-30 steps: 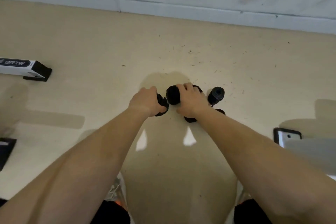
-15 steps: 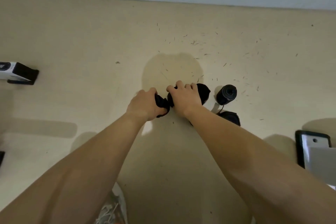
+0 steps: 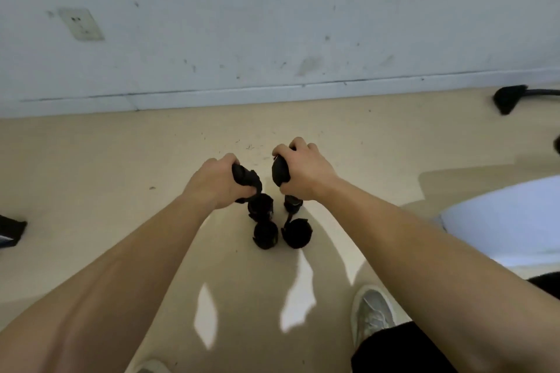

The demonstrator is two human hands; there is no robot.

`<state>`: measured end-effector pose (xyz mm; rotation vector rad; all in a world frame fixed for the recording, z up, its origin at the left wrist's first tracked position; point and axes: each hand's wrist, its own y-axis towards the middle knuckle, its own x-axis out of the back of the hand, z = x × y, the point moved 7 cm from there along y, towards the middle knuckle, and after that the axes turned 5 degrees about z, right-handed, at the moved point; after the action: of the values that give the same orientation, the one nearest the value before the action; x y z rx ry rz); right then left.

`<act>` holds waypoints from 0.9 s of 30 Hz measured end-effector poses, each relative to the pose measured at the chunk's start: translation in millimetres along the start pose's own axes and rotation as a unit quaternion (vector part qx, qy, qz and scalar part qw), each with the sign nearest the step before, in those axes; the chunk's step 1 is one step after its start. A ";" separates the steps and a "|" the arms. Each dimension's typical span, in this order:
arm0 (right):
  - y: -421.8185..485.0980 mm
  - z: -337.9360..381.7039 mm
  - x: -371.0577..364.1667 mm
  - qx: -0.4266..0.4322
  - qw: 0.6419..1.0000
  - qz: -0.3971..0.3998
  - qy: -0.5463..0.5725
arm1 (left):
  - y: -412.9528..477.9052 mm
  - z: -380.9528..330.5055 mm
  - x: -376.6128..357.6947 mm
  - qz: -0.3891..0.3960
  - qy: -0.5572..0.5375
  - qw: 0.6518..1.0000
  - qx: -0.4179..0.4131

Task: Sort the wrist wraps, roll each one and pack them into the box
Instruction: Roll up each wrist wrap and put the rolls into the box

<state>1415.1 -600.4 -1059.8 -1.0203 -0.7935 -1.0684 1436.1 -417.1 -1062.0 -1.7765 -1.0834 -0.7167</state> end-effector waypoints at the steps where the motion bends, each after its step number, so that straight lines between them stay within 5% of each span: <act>1: -11.5 -8.2 17.7 -0.009 1.000 -0.010 0.000 | -5.5 -18.8 5.7 -0.003 0.003 1.000 -0.015; 27: -338.7 -189.9 306.8 -0.192 0.939 -0.286 -0.004 | -153.1 -450.1 48.0 -0.067 -0.008 0.928 -0.366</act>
<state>1193.7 -923.3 -757.0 -1.1461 -0.9377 -1.7730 1311.6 -776.5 -772.7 -2.3382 -1.0224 -1.3175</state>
